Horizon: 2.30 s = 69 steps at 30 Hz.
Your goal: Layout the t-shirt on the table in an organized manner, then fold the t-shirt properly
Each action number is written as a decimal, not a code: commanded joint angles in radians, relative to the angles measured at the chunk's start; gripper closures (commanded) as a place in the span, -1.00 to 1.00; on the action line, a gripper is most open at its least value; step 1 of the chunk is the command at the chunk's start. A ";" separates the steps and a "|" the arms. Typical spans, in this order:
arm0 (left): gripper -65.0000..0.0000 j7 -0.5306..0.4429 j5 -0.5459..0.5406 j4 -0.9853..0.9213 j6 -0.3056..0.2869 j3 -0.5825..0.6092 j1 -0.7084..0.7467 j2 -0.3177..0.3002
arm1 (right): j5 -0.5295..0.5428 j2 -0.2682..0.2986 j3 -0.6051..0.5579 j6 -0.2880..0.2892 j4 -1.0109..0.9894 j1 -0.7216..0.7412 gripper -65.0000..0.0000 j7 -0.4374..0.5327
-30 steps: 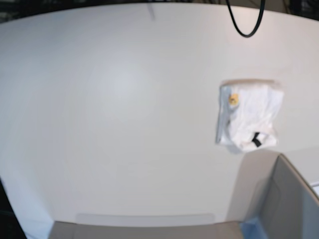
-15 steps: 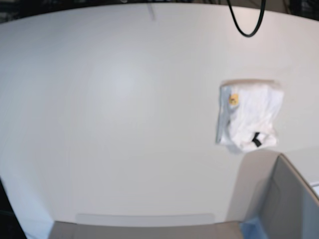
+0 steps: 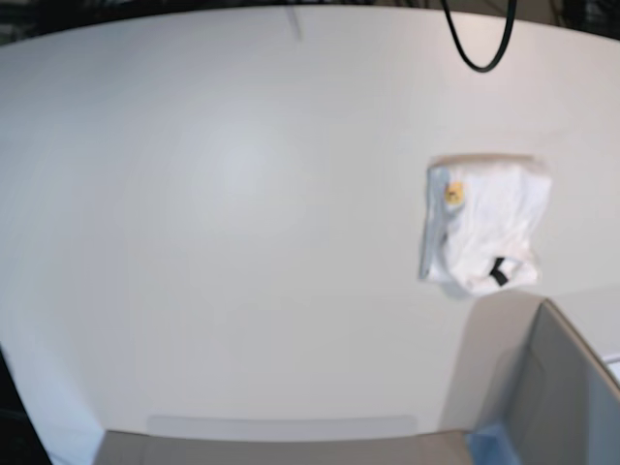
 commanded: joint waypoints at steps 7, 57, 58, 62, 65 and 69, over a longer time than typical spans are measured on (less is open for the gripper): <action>1.00 0.049 -0.004 -0.003 0.005 0.002 -0.009 -0.004 | -0.096 0.018 0.002 0.014 0.015 -0.021 1.00 0.021; 1.00 0.468 0.120 -0.002 0.011 -0.007 -0.208 -0.035 | -0.096 0.142 0.002 -0.312 -0.460 0.217 1.00 -0.685; 1.00 0.437 0.120 -0.003 0.011 -0.007 -0.207 -0.035 | -0.096 0.141 0.002 -0.358 -0.460 0.218 1.00 -0.645; 1.00 0.391 0.120 -0.003 0.018 -0.007 -0.204 -0.035 | -0.096 0.137 0.002 -0.588 -0.460 0.228 1.00 -0.501; 1.00 0.390 0.120 -0.003 0.095 -0.007 -0.205 -0.035 | -0.096 0.137 0.002 -0.709 -0.460 0.231 1.00 -0.443; 1.00 0.394 0.120 -0.003 0.173 -0.007 -0.208 -0.034 | -0.096 0.137 0.002 -0.729 -0.460 0.241 1.00 -0.441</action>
